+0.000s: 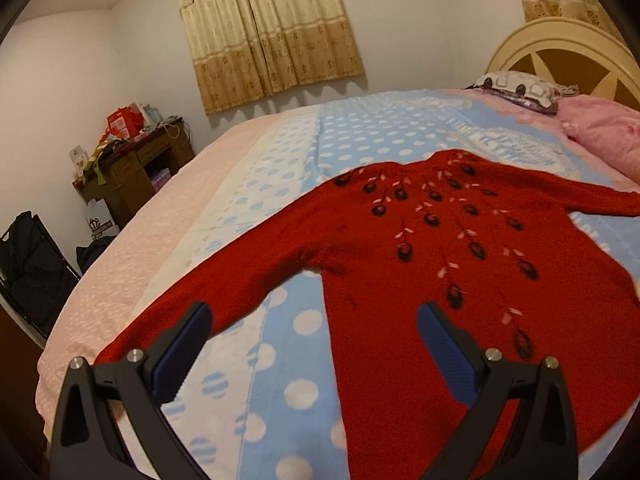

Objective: Fold small clothes
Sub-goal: 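Move the right tool to the sleeve cuff and close on it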

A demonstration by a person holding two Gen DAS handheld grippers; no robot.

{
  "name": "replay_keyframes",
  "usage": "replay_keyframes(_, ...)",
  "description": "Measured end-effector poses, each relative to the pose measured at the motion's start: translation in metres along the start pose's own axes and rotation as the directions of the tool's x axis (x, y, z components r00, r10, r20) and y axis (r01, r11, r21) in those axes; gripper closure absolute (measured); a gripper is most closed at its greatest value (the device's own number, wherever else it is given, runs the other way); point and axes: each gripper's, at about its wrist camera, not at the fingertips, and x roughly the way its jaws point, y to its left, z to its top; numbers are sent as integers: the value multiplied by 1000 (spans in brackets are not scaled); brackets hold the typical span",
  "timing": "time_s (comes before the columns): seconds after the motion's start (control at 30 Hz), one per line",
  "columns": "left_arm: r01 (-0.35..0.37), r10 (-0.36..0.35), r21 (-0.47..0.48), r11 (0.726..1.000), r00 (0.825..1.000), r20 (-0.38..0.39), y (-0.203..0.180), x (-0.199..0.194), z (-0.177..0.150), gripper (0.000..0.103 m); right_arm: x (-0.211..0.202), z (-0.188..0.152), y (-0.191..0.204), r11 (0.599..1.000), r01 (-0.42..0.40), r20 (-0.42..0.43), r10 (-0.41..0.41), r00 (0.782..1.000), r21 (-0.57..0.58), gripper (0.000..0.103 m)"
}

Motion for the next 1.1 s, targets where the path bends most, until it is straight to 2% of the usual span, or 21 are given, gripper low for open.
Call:
replay_keyframes(0.13, -38, 38, 2, 999, 999, -12, 2, 25, 2, 0, 26, 3, -49, 994, 83, -44, -80, 996, 65, 1)
replay_keyframes(0.23, -64, 63, -15, 998, 997, -32, 11, 41, 2, 0, 40, 9, -85, 986, 119, -73, -111, 991, 120, 2)
replay_keyframes(0.3, -86, 85, -29, 996, 995, -43, 13, 50, 3, 0, 48, 15, -114, 975, 154, -88, -142, 986, 161, 9)
replay_keyframes(0.43, -107, 102, -62, 992, 992, -72, 23, 66, 0, 0, 58, 30, -158, 951, 208, -102, -189, 977, 231, 15)
replay_keyframes(0.6, -124, 115, -94, 988, 988, -102, 32, 78, -3, 0, 78, 46, -213, 913, 256, -149, -219, 964, 317, 34)
replay_keyframes(0.77, -137, 126, -111, 984, 986, -105, 36, 83, -2, 0, 93, 56, -237, 891, 274, -183, -221, 958, 362, 36)
replay_keyframes(0.87, -147, 135, -114, 982, 985, -111, 39, 90, -1, 0, 105, 58, -246, 885, 255, -209, -185, 960, 389, 44)
replay_keyframes(0.93, -155, 142, -115, 981, 983, -117, 40, 94, -1, 0, 109, 59, -246, 887, 256, -215, -184, 959, 384, 46)
replay_keyframes(1.0, -160, 145, -118, 980, 982, -122, 43, 99, -1, 0, 114, 62, -243, 896, 241, -217, -169, 961, 372, 58)
replay_keyframes(1.07, -163, 148, -120, 979, 981, -127, 44, 103, -1, 0, 119, 64, -236, 911, 220, -224, -147, 963, 350, 63)
replay_keyframes(1.1, -166, 150, -120, 979, 980, -130, 45, 105, -1, 0, 122, 65, -233, 917, 209, -224, -137, 965, 340, 70)
